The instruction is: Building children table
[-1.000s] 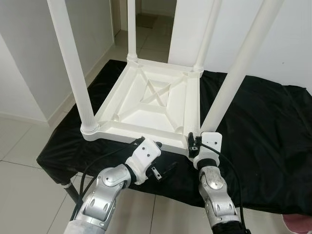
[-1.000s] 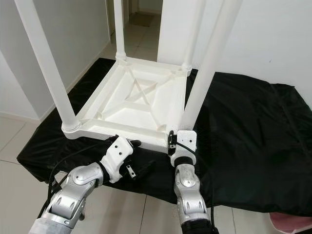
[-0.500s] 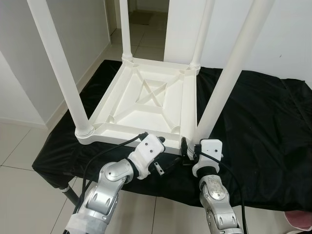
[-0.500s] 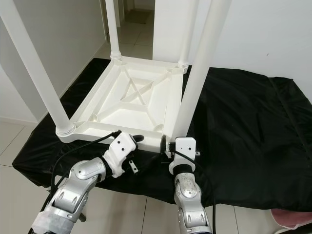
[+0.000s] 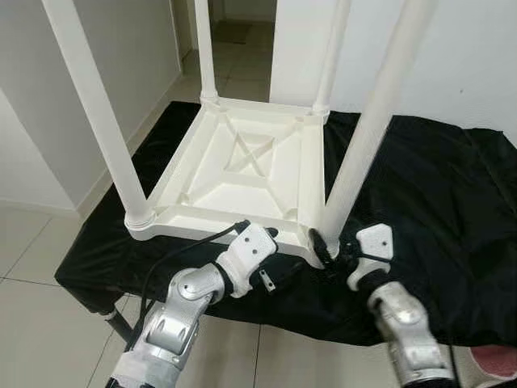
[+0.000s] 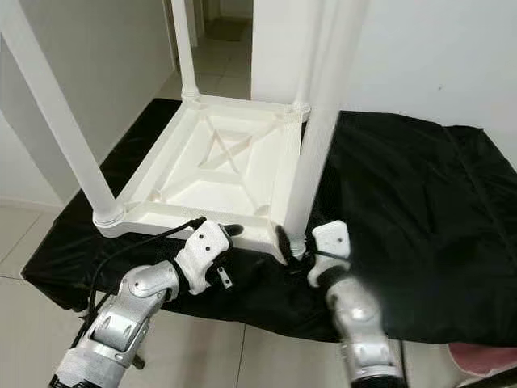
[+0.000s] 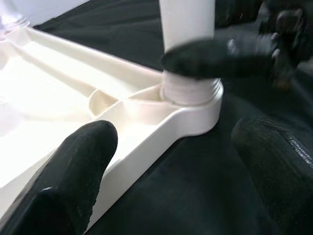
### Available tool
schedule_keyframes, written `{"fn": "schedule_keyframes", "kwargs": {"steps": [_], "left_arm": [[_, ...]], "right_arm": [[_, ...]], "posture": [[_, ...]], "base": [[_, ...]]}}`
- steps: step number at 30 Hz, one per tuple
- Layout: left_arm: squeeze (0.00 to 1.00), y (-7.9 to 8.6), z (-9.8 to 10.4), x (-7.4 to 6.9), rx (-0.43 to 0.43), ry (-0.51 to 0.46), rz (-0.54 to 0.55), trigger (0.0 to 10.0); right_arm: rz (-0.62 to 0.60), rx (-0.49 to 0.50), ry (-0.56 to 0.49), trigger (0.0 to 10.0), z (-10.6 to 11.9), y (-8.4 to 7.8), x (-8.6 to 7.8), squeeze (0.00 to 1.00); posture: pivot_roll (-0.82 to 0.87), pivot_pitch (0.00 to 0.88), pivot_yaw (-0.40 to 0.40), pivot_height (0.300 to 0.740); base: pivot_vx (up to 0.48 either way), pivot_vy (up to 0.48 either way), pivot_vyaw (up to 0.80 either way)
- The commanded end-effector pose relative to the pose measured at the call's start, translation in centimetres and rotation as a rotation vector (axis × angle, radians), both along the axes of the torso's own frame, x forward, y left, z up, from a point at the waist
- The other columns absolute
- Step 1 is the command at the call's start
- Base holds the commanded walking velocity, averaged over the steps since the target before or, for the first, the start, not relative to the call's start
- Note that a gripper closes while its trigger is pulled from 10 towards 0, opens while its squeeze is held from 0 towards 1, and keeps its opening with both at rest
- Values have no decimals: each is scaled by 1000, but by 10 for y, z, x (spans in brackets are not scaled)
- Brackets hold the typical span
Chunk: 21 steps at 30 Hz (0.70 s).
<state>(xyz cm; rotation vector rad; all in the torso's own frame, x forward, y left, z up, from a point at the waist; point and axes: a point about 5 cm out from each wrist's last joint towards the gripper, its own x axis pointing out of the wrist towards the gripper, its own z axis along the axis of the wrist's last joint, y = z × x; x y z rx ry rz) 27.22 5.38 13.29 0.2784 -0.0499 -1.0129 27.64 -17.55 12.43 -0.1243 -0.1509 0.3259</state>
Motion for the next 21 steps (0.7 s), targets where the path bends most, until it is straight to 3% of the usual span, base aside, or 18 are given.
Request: {"fn": "schedule_keyframes", "kwargs": {"steps": [1,6,10,12,13,14,15,21], "left_arm": [[0,2,0,4,-3,-14,54,10000],[0,4,0,4,2,-18,59,10000],[0,7,0,3,0,-12,63,10000],[0,7,0,3,0,-12,63,10000],[0,8,0,3,1,-13,64,10000],[0,8,0,3,1,-13,64,10000],[0,7,0,3,0,-16,66,10000],[0,13,0,2,1,-20,92,10000]], "right_arm": [[57,-8,12,10000,0,-3,3,0],[125,-23,23,10000,1,-3,6,0],[278,-67,49,10000,2,4,21,0],[278,-67,49,10000,2,4,21,0],[297,-74,50,7804,2,6,24,0],[297,-74,50,7804,2,6,24,0],[311,-76,49,0,3,7,28,0],[339,-91,71,0,-1,4,34,0]], "posture": [[-43,0,15,740],[-33,0,10,740],[-22,0,1,740],[-22,0,1,740],[-22,0,1,740],[-22,0,1,740],[-14,0,0,740],[12,0,-21,740]], "base": [[0,0,0],[0,0,0],[0,0,0],[0,0,0],[0,0,0],[0,0,0],[0,0,0],[0,0,0]]}}
